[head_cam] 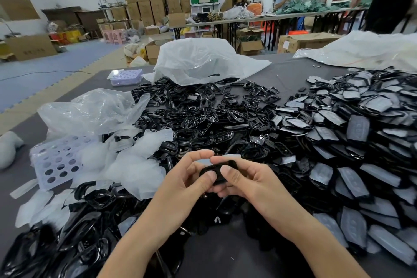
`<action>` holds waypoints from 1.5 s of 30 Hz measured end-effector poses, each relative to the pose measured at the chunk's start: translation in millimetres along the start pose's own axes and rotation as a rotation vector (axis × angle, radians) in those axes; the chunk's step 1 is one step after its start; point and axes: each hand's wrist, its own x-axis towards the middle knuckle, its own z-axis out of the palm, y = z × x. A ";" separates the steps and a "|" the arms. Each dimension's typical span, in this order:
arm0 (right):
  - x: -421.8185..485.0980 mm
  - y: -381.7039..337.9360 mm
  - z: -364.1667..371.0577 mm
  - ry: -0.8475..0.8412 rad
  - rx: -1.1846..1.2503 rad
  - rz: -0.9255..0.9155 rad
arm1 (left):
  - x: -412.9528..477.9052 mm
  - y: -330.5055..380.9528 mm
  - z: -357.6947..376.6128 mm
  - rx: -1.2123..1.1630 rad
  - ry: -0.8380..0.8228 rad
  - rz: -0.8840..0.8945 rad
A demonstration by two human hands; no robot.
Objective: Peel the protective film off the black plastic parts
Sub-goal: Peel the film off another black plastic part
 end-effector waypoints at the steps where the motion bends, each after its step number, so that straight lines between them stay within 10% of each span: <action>1: -0.2 -1.8 -0.6 -0.010 -0.011 0.001 | -0.1 1.1 -2.9 -0.004 -0.027 0.005; 7: 1.5 8.2 3.8 0.107 -0.197 -0.028 | 2.4 -5.9 5.7 0.333 0.210 0.090; 14: 4.1 10.0 -1.0 0.172 -0.233 -0.055 | 0.6 -4.8 9.9 0.169 0.235 0.124; 25: 10.7 11.0 -23.4 0.541 -0.172 -0.087 | 49.4 -23.1 5.8 1.325 0.217 0.062; 45: 12.6 9.8 -9.7 0.215 0.250 -0.008 | 19.4 -4.7 16.1 -0.169 0.259 -0.047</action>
